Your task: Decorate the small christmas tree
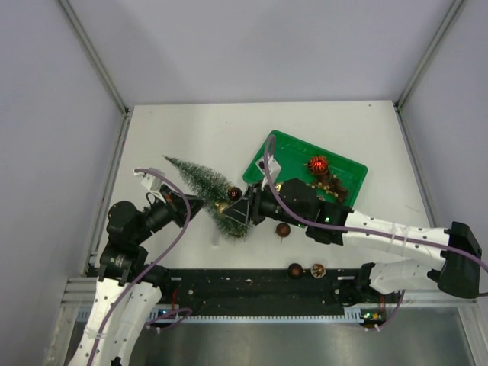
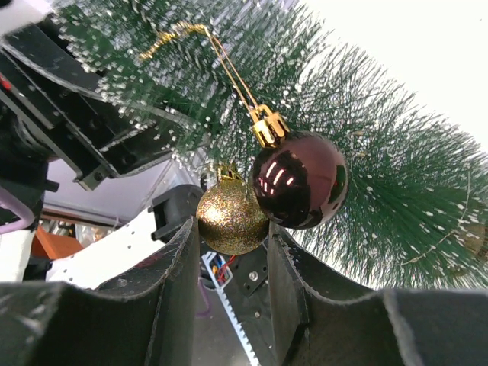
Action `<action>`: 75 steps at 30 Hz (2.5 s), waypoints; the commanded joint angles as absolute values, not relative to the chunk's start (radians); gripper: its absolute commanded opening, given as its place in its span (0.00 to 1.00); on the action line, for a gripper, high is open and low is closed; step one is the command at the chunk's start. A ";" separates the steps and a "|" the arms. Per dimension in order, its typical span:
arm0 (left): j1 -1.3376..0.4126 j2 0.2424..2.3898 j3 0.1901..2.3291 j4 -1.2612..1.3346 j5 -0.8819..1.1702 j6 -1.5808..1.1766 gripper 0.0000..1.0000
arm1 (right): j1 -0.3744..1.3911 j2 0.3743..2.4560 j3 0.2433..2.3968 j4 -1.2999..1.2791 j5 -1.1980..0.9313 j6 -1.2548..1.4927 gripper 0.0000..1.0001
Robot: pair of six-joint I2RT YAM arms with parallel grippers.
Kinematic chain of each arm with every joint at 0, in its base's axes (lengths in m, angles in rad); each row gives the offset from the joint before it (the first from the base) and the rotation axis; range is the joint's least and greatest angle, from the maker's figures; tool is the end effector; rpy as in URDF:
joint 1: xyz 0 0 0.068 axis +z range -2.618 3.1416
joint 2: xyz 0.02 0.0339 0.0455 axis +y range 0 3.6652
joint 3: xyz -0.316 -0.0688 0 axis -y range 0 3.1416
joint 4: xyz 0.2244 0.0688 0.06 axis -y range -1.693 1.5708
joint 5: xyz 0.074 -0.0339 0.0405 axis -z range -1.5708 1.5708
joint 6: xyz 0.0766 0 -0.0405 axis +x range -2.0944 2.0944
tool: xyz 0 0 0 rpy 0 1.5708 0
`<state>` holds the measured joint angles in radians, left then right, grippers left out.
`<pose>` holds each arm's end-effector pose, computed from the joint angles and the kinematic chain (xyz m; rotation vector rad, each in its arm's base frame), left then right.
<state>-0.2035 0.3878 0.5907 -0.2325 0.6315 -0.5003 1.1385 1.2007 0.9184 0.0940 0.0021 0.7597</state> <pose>0.0603 -0.0586 0.3330 0.2683 1.6761 -1.0376 0.1199 0.2595 0.3750 -0.3701 1.9399 1.3271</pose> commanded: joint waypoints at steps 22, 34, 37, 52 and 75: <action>-0.199 0.356 0.597 -0.179 0.641 -0.509 0.00 | 1.160 1.126 0.836 -0.032 0.163 0.755 0.19; -0.198 0.361 0.604 -0.175 0.646 -0.518 0.00 | 1.161 1.135 0.867 -0.009 0.153 0.733 0.19; -0.199 0.365 0.606 -0.172 0.647 -0.518 0.00 | 1.160 1.164 0.902 -0.009 0.164 0.715 0.19; -0.199 0.364 0.600 -0.166 0.655 -0.515 0.00 | 1.169 1.259 0.968 0.040 0.196 0.687 0.24; -0.198 0.360 0.591 -0.166 0.650 -0.519 0.00 | 1.192 1.129 0.833 0.002 0.299 0.726 0.62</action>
